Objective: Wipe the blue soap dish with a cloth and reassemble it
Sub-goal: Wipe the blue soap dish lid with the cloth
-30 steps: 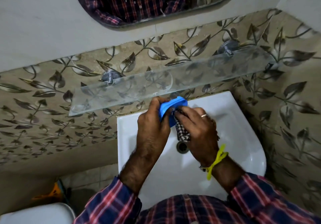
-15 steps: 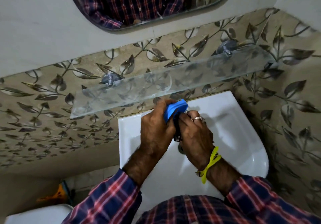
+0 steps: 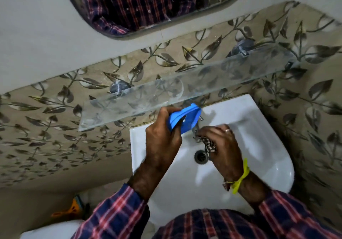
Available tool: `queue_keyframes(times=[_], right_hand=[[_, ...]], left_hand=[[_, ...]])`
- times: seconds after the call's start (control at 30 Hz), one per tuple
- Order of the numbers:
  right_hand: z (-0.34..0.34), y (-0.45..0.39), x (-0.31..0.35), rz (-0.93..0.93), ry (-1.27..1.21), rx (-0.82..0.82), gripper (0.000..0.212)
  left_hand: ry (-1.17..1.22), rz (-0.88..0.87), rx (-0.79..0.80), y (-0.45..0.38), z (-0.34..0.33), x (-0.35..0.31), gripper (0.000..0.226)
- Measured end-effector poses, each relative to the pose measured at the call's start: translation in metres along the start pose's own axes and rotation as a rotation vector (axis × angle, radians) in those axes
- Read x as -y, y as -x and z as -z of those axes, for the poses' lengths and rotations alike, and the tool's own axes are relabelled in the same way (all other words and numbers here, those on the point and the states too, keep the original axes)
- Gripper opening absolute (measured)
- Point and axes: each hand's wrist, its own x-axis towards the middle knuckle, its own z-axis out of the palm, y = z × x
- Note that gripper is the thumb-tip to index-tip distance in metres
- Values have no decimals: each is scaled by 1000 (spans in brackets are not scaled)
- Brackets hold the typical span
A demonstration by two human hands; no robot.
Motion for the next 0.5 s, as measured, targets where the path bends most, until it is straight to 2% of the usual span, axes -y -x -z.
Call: queue_keyframes(times=[0.1, 0.2, 0.3, 0.43, 0.5], right_hand=[[5, -3, 9, 105, -1, -195, 50], [2, -8, 18, 235, 32, -299, 25], [-12, -12, 32, 346, 241, -234, 27], [-22, -9, 44, 231, 396, -114, 10], [-21, -15, 45, 189, 338, -33, 13]], left_hand=[[88, 108, -18, 4, -3, 8, 19], [87, 147, 13, 1, -4, 12, 16], [33, 113, 6, 3, -1, 12, 18], [-44, 45, 57, 10, 0, 6, 26], [-133, -46, 129, 15, 0, 2, 31]])
